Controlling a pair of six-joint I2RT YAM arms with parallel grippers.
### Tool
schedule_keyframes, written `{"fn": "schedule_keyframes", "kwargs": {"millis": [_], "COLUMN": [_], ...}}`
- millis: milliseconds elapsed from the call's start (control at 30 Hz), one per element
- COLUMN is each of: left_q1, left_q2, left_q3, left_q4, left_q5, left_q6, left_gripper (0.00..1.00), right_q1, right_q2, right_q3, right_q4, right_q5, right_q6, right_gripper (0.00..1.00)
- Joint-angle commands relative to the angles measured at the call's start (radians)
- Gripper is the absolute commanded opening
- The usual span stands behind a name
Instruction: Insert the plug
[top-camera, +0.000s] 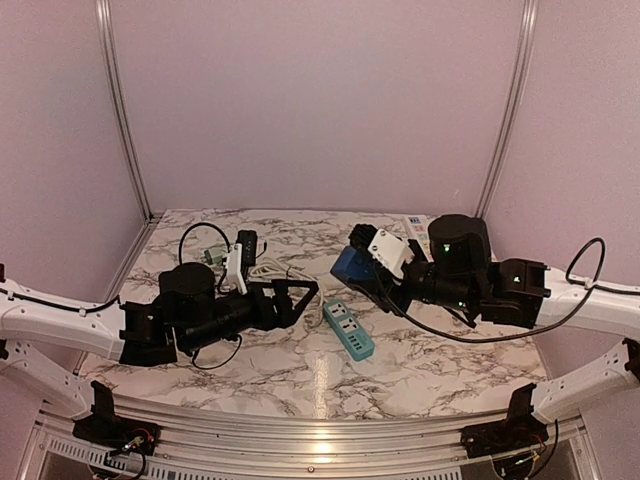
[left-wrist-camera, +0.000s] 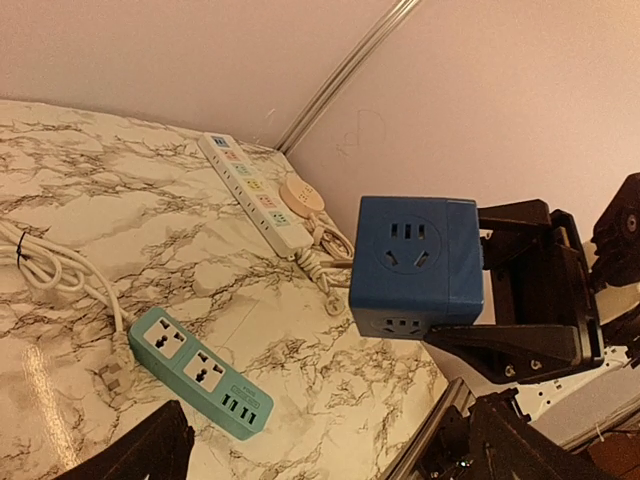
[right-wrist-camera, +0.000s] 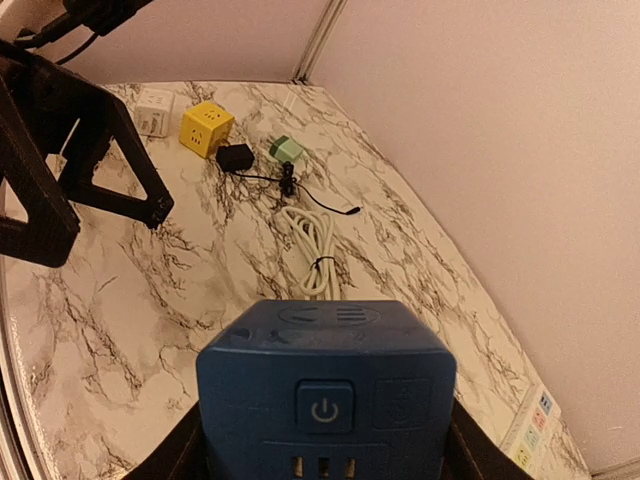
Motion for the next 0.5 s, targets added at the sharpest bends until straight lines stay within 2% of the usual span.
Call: {"fn": "schedule_keyframes", "kwargs": {"millis": [0, 167, 300, 400, 467], "left_q1": [0.012, 0.017, 0.018, 0.016, 0.016], "left_q2": [0.126, 0.358, 0.54, 0.644, 0.679], "left_q3": [0.101, 0.365, 0.575, 0.696, 0.731], "left_q4": [-0.17, -0.449, -0.612, -0.694, -0.692], "left_q5": [-0.067, -0.045, 0.031, 0.057, 0.072], "left_q6": [-0.108, -0.205, -0.234, -0.245, -0.258], "left_gripper": [0.99, 0.99, 0.99, 0.99, 0.99], "right_q1": [-0.005, -0.009, -0.008, -0.009, -0.008], "right_q2": [-0.033, -0.074, -0.132, -0.202, -0.248], "right_q3": [-0.002, 0.007, -0.002, -0.014, -0.026], "right_q4": [-0.066, -0.1, -0.107, -0.101, -0.092], "right_q5": [0.131, 0.335, 0.444, 0.512, 0.559], "right_q6": [0.078, 0.133, 0.154, 0.168, 0.173], "right_gripper": [0.0, 0.0, 0.0, 0.0, 0.0]}}
